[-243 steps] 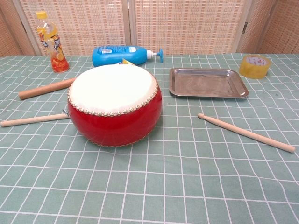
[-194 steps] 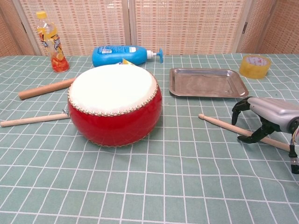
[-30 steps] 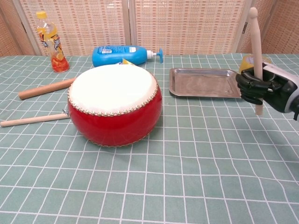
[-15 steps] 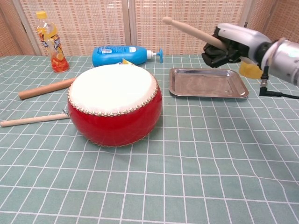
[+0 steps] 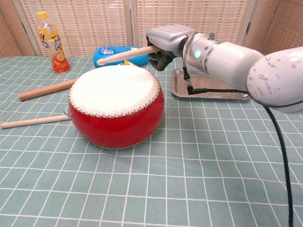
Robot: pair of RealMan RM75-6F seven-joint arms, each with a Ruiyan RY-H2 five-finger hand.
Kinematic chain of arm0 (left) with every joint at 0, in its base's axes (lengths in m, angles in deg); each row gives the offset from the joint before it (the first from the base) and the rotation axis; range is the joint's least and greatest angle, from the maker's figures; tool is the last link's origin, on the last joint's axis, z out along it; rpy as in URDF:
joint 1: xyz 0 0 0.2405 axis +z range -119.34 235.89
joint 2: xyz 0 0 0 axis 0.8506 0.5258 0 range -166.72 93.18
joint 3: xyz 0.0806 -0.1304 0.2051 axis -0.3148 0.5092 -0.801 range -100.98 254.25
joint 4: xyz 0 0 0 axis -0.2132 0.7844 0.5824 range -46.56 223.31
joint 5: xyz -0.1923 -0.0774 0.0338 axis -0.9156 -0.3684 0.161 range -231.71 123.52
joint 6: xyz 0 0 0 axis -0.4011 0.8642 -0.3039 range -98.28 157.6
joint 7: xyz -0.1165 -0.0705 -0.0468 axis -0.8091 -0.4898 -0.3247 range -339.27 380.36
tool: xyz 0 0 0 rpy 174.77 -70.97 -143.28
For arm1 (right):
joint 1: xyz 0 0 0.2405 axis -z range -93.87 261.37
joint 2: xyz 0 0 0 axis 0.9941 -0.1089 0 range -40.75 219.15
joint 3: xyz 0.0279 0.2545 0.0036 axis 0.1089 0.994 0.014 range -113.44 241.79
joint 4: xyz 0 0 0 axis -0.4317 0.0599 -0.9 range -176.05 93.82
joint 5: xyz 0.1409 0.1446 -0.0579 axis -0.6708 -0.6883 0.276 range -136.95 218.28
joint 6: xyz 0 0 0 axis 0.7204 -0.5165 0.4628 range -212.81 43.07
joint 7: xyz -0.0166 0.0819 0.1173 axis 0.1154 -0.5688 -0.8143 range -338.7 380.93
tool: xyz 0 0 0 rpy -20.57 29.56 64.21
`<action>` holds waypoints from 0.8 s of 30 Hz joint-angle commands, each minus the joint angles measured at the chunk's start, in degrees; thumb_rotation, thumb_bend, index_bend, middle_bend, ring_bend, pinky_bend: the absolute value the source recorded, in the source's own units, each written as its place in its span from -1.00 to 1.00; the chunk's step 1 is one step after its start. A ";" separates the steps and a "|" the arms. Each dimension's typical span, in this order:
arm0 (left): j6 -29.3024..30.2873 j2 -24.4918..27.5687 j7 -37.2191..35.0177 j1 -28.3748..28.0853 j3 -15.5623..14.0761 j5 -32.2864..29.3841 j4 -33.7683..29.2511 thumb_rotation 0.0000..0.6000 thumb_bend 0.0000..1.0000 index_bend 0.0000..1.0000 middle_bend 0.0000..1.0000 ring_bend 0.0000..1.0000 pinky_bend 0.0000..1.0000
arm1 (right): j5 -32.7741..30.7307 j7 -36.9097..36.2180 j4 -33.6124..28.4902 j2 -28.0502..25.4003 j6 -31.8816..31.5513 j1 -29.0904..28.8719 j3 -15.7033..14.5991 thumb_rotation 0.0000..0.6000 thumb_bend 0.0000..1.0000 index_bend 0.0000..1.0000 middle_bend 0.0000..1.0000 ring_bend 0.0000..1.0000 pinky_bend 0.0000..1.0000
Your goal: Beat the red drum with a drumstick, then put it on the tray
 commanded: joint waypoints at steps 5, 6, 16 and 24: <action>-0.26 -0.27 -0.82 0.15 -0.17 -0.34 0.80 1.00 -0.45 -0.84 -1.00 -1.00 -1.00 | 1.54 9.45 4.57 3.45 -3.52 -2.89 -3.13 1.00 0.59 1.00 1.00 1.00 1.00; -0.28 -0.31 -0.86 0.14 -0.19 -0.33 0.88 1.00 -0.45 -0.84 -1.00 -1.00 -1.00 | 1.81 8.70 3.96 3.21 -4.10 -2.69 -2.65 1.00 0.59 1.00 1.00 1.00 1.00; -0.04 -0.57 -0.95 -0.06 -0.29 0.27 1.12 1.00 -0.45 -0.84 -1.00 -1.00 -1.00 | 0.80 5.85 -1.93 -0.04 -6.34 0.11 -0.58 1.00 0.59 1.00 1.00 1.00 1.00; -0.24 -0.63 -1.12 -0.01 -0.39 0.07 1.32 1.00 -0.45 -0.84 -1.00 -1.00 -1.00 | 6.32 15.78 1.97 -1.29 -4.54 -0.93 -8.28 1.00 0.59 1.00 1.00 1.00 1.00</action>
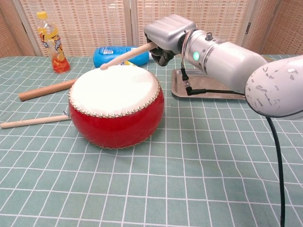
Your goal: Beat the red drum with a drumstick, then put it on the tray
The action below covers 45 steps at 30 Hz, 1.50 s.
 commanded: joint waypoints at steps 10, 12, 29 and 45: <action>-0.14 -0.03 0.03 -0.12 0.01 -0.07 -0.05 1.00 -0.45 -0.84 -1.00 -1.00 -1.00 | 3.14 -0.90 0.74 -0.63 -2.62 1.62 0.10 1.00 0.59 1.00 1.00 1.00 1.00; -0.18 -0.06 0.02 -0.12 -0.01 -0.08 -0.03 1.00 -0.45 -0.84 -1.00 -1.00 -1.00 | 2.89 -2.47 -0.03 -0.76 -3.01 2.12 0.96 1.00 0.59 1.00 1.00 1.00 1.00; -0.76 -0.16 0.19 -0.28 -0.02 -0.47 0.01 1.00 -0.45 -0.84 -1.00 -1.00 -1.00 | 4.83 -6.77 2.69 1.08 -3.22 2.88 2.08 1.00 0.59 1.00 1.00 1.00 1.00; -1.01 -0.18 0.42 -0.40 -0.04 -0.57 -0.15 1.00 -0.45 -0.84 -1.00 -1.00 -1.00 | 4.11 -2.87 5.30 1.99 -0.01 3.21 -0.20 1.00 0.60 1.00 1.00 1.00 1.00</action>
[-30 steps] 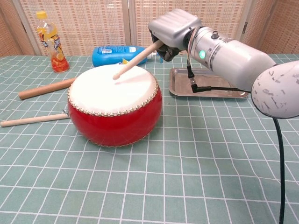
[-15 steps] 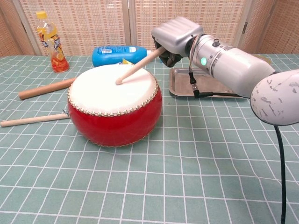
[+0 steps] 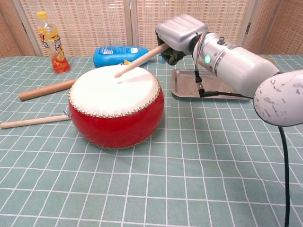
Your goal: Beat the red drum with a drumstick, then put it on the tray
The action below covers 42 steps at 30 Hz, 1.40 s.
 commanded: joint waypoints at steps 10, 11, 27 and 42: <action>-0.16 0.00 0.00 0.00 0.07 -0.27 -0.07 1.00 -0.45 -0.84 -1.00 -1.00 -1.00 | 1.68 -7.00 -1.01 0.03 -2.79 0.65 3.60 1.00 0.59 1.00 1.00 1.00 1.00; -0.18 -0.01 0.06 -0.01 0.08 -0.28 -0.12 1.00 -0.45 -0.84 -1.00 -1.00 -1.00 | 1.47 -7.22 -0.97 0.03 -2.34 0.77 3.51 1.00 0.60 1.00 1.00 1.00 1.00; -0.19 0.04 0.16 0.05 0.03 -0.33 -0.14 1.00 -0.45 -0.84 -1.00 -1.00 -1.00 | 2.57 -7.06 -0.91 -0.12 -2.57 1.15 3.31 1.00 0.59 1.00 1.00 1.00 1.00; -0.40 -0.13 0.07 0.12 -0.09 -0.44 0.19 1.00 -0.45 -0.84 -1.00 -1.00 -1.00 | 0.60 -2.45 0.91 0.57 1.32 1.60 0.53 1.00 0.60 1.00 1.00 1.00 1.00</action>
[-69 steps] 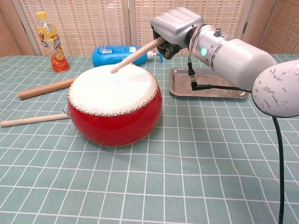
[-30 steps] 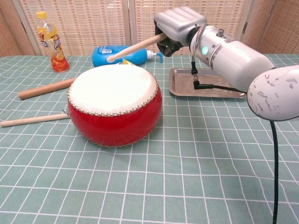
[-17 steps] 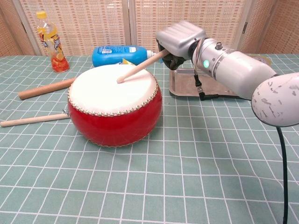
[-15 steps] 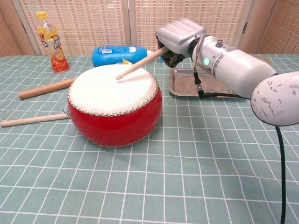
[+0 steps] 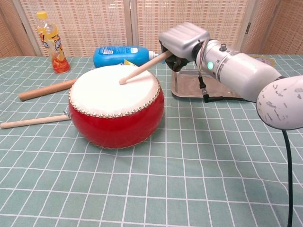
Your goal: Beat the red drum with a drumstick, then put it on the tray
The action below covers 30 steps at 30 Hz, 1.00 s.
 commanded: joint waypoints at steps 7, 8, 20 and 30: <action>0.43 0.03 0.05 -0.02 0.02 0.40 -0.07 1.00 -0.45 -0.84 -1.00 -1.00 -1.00 | 0.65 -10.41 -3.43 -2.00 -4.93 2.43 4.69 1.00 0.59 1.00 1.00 1.00 1.00; 0.45 0.03 0.07 -0.01 0.00 0.45 -0.08 1.00 -0.45 -0.84 -1.00 -1.00 -1.00 | 0.30 -10.96 -3.67 -2.45 -5.07 2.84 5.00 1.00 0.59 1.00 1.00 1.00 1.00; 0.54 0.14 0.57 0.01 -0.13 0.68 -0.55 1.00 -0.45 -0.84 -1.00 -1.00 -1.00 | -6.06 -18.78 2.12 -4.88 -0.55 9.01 4.23 1.00 0.59 1.00 1.00 1.00 1.00; 0.56 0.93 1.98 0.32 -0.21 0.33 -2.30 1.00 -0.45 -0.84 -1.00 -1.00 -1.00 | -5.40 -27.57 20.10 2.75 8.65 7.74 2.98 1.00 0.57 1.00 1.00 1.00 1.00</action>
